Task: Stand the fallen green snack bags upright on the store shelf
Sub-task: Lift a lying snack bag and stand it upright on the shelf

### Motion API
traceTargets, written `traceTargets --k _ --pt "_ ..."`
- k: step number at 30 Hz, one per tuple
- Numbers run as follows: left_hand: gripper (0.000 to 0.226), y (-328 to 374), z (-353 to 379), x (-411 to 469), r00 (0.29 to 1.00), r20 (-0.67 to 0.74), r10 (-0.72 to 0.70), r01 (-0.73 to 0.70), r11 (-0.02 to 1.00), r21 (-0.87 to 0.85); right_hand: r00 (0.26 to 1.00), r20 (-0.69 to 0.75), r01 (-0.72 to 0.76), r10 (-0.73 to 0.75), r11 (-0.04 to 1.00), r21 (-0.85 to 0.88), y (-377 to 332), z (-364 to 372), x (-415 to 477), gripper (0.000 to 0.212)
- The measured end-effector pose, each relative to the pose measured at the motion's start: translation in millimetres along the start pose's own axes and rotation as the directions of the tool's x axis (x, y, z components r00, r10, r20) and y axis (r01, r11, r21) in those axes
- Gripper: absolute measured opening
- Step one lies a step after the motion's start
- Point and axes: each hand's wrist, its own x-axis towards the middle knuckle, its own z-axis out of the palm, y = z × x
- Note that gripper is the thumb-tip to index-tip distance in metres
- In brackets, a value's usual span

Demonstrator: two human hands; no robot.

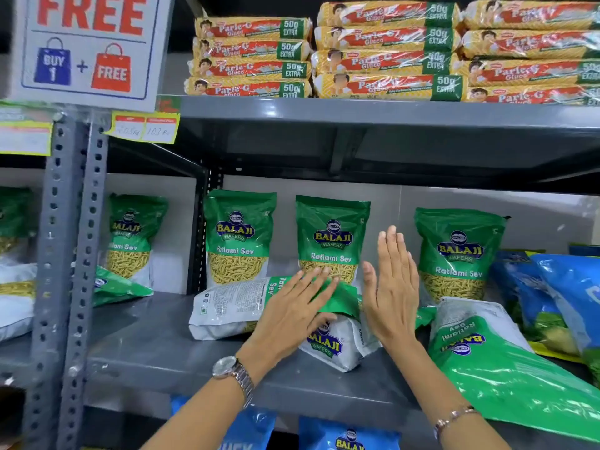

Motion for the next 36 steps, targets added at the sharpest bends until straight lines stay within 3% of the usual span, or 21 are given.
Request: traceTargets --k 4,8,10,13,16,20,24,31,36 --pt "0.044 0 6 3 0.991 -0.132 0.016 -0.034 0.990 -0.138 1.000 -0.003 0.023 -0.023 1.000 0.000 -1 -3 1 0.065" --pt "0.034 -14 4 4 0.937 -0.298 -0.184 0.067 0.930 -0.362 0.999 -0.010 0.035 -0.035 0.999 0.034 1 -5 11 0.064" --pt "0.031 -27 -8 7 0.910 -0.305 -0.281 0.129 0.891 -0.436 1.000 -0.026 0.001 0.001 0.997 0.081 -1 -4 19 0.061" --pt "0.050 -58 -26 15 0.824 -0.341 -0.453 0.229 0.816 -0.530 0.994 0.005 -0.107 0.108 0.974 0.199 -9 3 31 0.056" --pt "0.073 -94 -37 21 0.700 -0.370 -0.610 0.292 0.718 -0.631 0.949 0.191 -0.301 0.250 0.898 0.320 -20 25 43 0.054" --pt "0.058 -136 -41 17 0.569 -0.175 -0.804 0.370 0.440 -0.818 0.796 0.533 -0.565 0.286 0.665 0.487 -51 62 58 0.050" --pt "0.045 -169 -31 5 0.492 -0.024 -0.870 0.466 0.286 -0.838 0.693 0.685 -0.677 0.224 0.529 0.512 -88 94 71 0.047" --pt "0.046 -213 -7 -1 0.395 0.118 -0.911 0.466 0.088 -0.880 0.810 0.514 -0.577 0.284 0.548 0.606 -116 122 78 0.025" --pt "0.048 -229 14 1 0.387 0.160 -0.908 0.555 0.091 -0.827 0.877 0.400 -0.472 0.268 0.637 0.609 -116 122 75 0.021"
